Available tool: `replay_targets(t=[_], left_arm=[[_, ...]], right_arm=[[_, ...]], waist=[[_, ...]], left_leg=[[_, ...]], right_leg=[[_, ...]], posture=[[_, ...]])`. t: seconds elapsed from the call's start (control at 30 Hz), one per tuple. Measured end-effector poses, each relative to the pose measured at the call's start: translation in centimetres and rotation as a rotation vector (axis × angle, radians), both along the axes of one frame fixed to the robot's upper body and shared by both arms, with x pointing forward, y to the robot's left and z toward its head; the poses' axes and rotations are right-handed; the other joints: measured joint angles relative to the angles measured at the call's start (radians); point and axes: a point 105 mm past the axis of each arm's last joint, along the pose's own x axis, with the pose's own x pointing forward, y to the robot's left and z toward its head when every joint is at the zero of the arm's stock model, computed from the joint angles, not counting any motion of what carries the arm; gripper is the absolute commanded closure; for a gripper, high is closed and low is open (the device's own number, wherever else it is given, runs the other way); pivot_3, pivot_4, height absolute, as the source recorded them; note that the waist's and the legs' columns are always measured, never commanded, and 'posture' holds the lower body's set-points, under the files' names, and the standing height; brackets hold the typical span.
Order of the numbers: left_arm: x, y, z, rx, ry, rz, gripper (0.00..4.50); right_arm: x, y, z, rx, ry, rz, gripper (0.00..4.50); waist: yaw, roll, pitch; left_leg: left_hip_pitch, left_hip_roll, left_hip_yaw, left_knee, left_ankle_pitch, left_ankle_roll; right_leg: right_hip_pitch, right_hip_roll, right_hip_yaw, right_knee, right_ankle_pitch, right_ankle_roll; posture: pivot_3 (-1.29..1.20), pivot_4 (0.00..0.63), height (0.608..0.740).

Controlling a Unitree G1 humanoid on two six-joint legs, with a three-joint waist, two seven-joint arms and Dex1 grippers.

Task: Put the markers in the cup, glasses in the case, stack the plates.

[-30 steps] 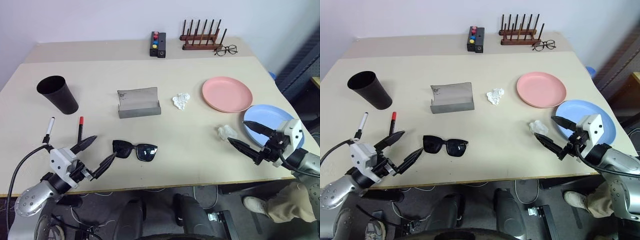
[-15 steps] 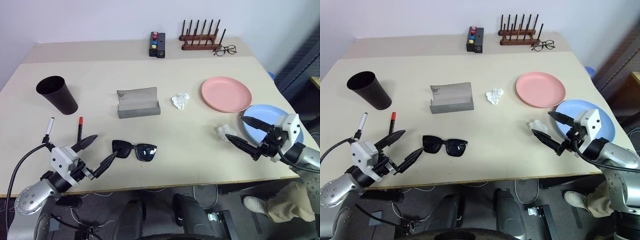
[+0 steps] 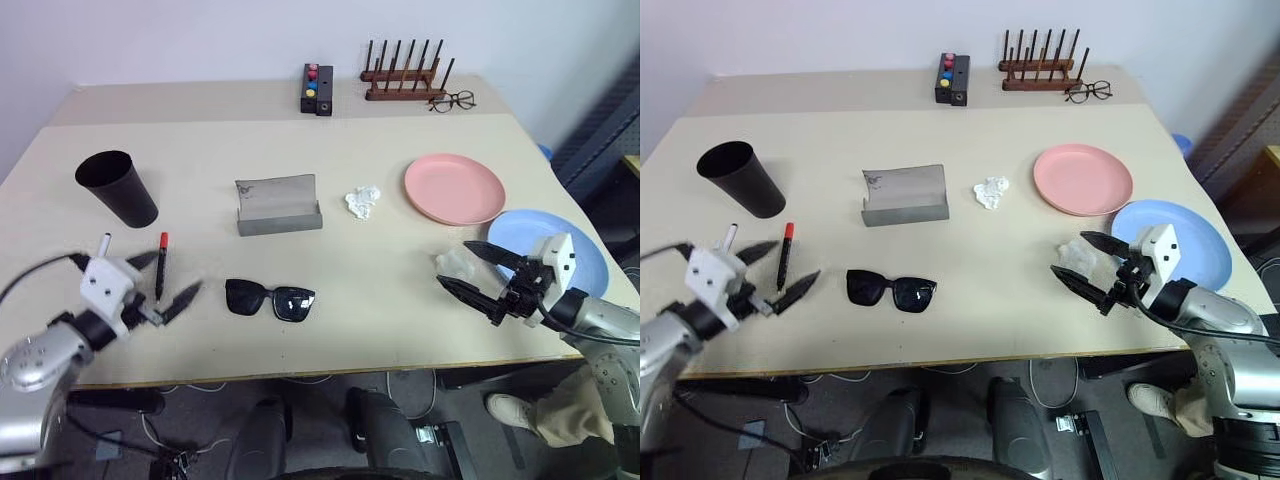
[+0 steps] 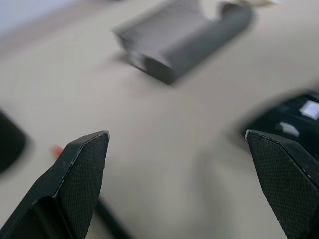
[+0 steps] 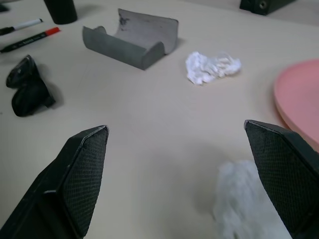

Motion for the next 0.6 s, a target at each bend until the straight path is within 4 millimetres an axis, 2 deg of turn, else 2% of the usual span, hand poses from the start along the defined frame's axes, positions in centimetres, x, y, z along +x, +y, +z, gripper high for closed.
replay_targets(t=[0.13,0.23,0.3,0.4,0.6], left_arm=[[1.6,-0.3,1.8,0.13,0.071,-0.069,0.0],[2.0,-1.7,2.9,0.139,0.15,-0.196,0.0],[2.4,-1.9,3.5,0.148,0.161,-0.232,0.0],[3.8,-0.7,3.9,0.119,0.166,-0.19,0.0],[5.3,0.5,3.7,0.02,0.104,-0.007,0.0]], right_arm=[[0.0,1.1,0.1,0.009,-0.012,0.019,0.05],[-0.1,2.1,-0.4,0.018,0.002,0.042,0.05],[-0.1,2.6,-0.5,0.029,0.0,0.056,0.05],[0.1,3.3,-0.5,0.03,-0.006,0.073,0.05],[0.1,4.4,-0.5,0.038,-0.009,0.107,0.05]], waist=[[-0.006,0.0,0.0],[-0.006,0.0,0.0],[-0.008,0.001,0.001],[-0.008,0.001,0.001],[-0.006,0.0,0.001]], left_leg=[[0.0,0.0,0.001,-0.002,0.0,0.0],[0.0,0.0,0.001,-0.003,0.0,0.0],[0.0,0.0,0.001,-0.003,0.0,0.0],[0.002,0.0,0.0,-0.002,0.0,0.0],[0.001,0.0,0.0,-0.002,0.0,0.0]], right_leg=[[0.0,0.0,0.0,-0.001,0.0,0.0],[-0.001,0.0,0.0,0.0,0.0,0.0],[-0.001,0.0,0.0,0.001,0.0,0.0],[-0.001,0.0,0.0,0.003,0.0,0.0],[-0.001,0.0,0.0,0.004,0.0,0.001]], posture=[[0.0,0.15,0.74],[0.0,0.15,0.74],[0.0,0.15,0.74],[0.0,0.15,0.74],[0.0,0.15,0.74]])
